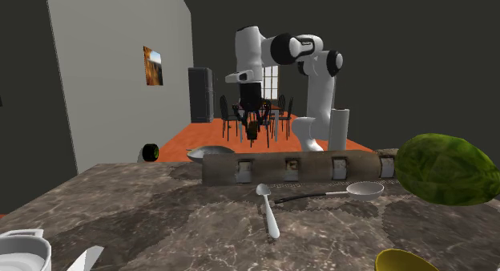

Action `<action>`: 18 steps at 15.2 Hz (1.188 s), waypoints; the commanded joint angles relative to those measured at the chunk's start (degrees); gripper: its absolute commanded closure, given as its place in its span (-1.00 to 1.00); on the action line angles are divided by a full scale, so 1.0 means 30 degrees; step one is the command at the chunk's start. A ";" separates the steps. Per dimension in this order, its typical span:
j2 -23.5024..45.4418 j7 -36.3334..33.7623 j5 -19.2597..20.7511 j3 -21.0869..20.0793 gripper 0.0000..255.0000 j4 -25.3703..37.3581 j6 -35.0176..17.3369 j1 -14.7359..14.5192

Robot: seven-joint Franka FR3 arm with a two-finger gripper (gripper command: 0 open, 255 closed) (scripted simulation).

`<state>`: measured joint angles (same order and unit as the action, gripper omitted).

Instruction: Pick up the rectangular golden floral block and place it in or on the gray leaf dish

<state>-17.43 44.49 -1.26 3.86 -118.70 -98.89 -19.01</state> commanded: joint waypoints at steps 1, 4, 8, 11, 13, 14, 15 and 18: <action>0.1115 0.0832 0.0115 0.0547 1.00 0.1212 0.0114 0.0290; 0.2776 0.1936 0.0117 0.1235 1.00 0.3018 0.0295 0.0685; 0.5183 0.3393 -0.0105 0.2052 1.00 0.5808 0.0746 0.1265; 0.7160 0.4458 -0.0433 0.2573 1.00 0.8250 0.1282 0.1784; 0.7418 0.4604 -0.0483 0.2622 1.00 0.8322 0.1106 0.1870; 0.7395 0.4608 -0.0480 0.2618 1.00 0.8036 0.0842 0.1866; 0.7378 0.4613 -0.0478 0.2615 1.00 0.7759 0.0581 0.1862; 0.7368 0.4634 -0.0482 0.2608 1.00 0.6975 -0.0191 0.1853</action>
<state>4.78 58.42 -2.72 11.72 -96.79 -98.56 -13.41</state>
